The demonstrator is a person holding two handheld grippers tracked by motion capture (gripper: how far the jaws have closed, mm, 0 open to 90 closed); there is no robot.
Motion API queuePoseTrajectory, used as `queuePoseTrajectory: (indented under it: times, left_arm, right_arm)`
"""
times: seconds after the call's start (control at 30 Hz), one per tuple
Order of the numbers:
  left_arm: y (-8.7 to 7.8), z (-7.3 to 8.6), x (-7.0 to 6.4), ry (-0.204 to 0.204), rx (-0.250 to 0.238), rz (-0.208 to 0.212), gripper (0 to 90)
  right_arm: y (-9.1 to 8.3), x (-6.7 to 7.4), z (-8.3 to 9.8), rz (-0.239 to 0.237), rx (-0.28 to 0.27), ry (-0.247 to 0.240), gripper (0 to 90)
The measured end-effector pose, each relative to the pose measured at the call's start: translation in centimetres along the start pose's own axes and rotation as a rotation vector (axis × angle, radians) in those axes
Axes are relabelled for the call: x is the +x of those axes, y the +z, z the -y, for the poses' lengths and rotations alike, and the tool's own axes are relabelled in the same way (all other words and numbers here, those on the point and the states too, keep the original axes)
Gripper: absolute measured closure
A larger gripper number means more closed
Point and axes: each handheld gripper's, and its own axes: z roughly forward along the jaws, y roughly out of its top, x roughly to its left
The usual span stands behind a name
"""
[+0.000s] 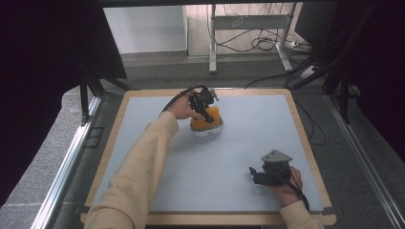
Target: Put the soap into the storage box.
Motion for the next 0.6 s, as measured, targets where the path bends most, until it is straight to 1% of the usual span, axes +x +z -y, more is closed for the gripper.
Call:
queuePoseTrajectory:
  times: [0.1,0.2,0.3,0.37,0.43,0.5,0.57,0.6]
  left_arm:
    - [-0.4,0.2,0.2,-0.02,-0.009,-0.029,31.2]
    - [-0.9,0.3,0.3,-0.036,-0.035,-0.029,30.1]
    - [-1.6,0.4,0.1,-0.044,-0.051,-0.036,27.8]
    - [-2.2,0.5,-0.1,-0.045,-0.057,-0.04,25.8]
    - [-2.9,0.9,-0.5,-0.052,-0.078,-0.04,26.4]
    - [-3.5,1.4,-0.9,-0.072,-0.098,-0.039,26.7]
    - [-4.1,2.0,-1.3,-0.083,-0.115,-0.038,26.4]
    - [-4.4,2.4,-1.6,-0.087,-0.121,-0.044,25.9]
  right_arm:
    - [0.0,0.0,0.0,0.0,0.0,0.0,14.7]
    - [0.1,0.0,0.0,0.0,0.002,-0.003,14.7]
    - [0.1,0.0,0.0,-0.001,0.003,-0.003,14.7]
    - [0.1,0.0,0.0,0.0,0.004,-0.002,14.7]
    - [0.1,0.0,0.0,-0.001,0.004,-0.003,14.7]
    - [0.1,0.0,0.0,-0.001,0.004,-0.003,14.7]
    - [0.1,0.0,0.0,0.0,0.003,-0.004,14.6]
    - [0.1,0.0,0.0,0.001,0.003,-0.008,14.7]
